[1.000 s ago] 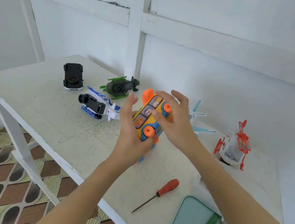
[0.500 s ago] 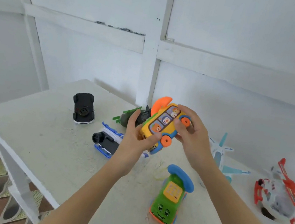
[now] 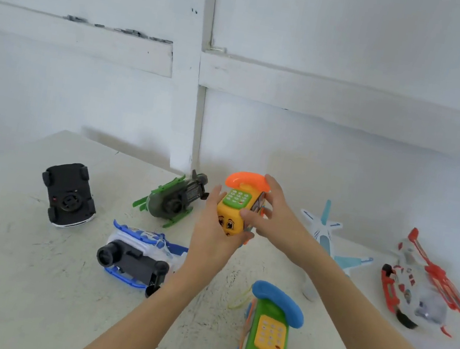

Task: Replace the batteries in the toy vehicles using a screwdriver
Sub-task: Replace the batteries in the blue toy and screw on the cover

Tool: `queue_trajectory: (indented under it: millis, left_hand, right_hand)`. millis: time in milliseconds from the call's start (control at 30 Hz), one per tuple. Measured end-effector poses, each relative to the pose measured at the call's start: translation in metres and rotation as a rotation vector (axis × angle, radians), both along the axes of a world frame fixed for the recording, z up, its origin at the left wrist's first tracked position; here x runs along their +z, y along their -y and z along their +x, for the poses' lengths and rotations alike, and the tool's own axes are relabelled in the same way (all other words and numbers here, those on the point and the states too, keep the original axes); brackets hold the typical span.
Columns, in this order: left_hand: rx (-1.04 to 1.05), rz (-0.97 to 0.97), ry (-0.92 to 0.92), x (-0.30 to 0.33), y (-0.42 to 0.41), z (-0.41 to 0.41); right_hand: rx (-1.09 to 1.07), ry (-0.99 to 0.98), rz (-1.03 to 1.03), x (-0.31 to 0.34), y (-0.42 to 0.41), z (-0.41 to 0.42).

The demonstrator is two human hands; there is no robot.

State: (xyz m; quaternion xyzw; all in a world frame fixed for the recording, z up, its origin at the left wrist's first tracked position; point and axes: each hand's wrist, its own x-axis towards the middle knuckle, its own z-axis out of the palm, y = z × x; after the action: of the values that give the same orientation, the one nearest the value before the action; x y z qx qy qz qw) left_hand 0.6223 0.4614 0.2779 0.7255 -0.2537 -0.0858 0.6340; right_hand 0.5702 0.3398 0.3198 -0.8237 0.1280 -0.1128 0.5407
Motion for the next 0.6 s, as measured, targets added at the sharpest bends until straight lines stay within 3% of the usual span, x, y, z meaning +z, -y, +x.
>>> queue_trajectory:
  millis: [333, 600]
  left_hand:
    - [-0.156, 0.100, -0.054, -0.033, 0.010, 0.037]
    - [-0.145, 0.172, -0.135, -0.052, 0.026, 0.049]
  right_hand:
    - [0.008, -0.089, 0.086, -0.040, 0.030, 0.022]
    - [-0.021, -0.154, 0.116, -0.068, 0.033, 0.033]
